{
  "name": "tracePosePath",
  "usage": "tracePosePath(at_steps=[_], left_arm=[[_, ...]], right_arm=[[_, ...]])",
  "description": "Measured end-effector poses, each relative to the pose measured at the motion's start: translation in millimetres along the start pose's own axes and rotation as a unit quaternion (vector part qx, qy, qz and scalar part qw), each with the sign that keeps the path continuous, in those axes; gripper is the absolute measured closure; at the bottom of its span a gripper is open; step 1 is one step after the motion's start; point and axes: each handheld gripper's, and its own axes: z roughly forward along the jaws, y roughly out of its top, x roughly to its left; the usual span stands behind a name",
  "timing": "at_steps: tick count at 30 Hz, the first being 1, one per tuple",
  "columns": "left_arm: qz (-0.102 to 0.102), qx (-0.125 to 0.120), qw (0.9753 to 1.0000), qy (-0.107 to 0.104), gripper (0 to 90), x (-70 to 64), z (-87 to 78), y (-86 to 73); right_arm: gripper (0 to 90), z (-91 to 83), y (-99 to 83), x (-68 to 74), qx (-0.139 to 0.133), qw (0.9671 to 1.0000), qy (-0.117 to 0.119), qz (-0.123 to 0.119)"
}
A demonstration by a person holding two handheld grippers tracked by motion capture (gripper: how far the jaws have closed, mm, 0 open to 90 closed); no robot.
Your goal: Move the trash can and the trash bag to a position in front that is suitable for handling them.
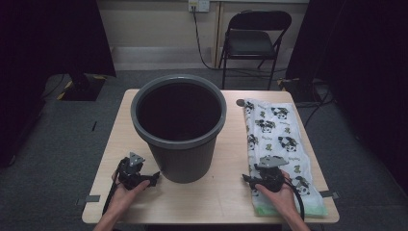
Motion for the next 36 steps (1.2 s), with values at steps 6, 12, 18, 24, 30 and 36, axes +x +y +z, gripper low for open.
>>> tracePosePath(at_steps=[6, 12, 18, 24, 30, 36], left_arm=[[-0.004, 0.002, 1.0000, -0.005, 6.8, -0.8, -4.5, -0.2], [-0.041, -0.016, 0.9977, -0.051, 17.0, 7.0, -20.8, 6.7], [-0.045, -0.043, 0.9966, -0.053, 22.5, 16.7, -35.8, 21.9], [-0.037, -0.056, 0.9972, -0.031, 24.1, 30.7, -38.1, 33.5], [-0.052, -0.067, 0.9960, -0.029, 26.5, 43.0, -35.1, 51.8], [-0.063, -0.078, 0.9945, -0.030, 31.2, 42.6, -27.4, 70.1]], right_arm=[[29.0, -1.6, 3.0, 3.6, 0.009, 0.9999, -0.004, -0.008], [30.9, -18.4, 28.3, 13.1, -0.034, 0.9994, -0.006, -0.001], [30.9, -16.1, 76.3, 27.5, -0.070, 0.9975, 0.008, 0.002], [33.5, -1.2, 110.8, 24.4, -0.094, 0.9955, -0.003, 0.005], [34.2, 20.2, 140.2, 15.3, -0.097, 0.9949, -0.022, 0.014], [35.8, 32.9, 162.0, 13.1, -0.109, 0.9933, -0.029, 0.025]])
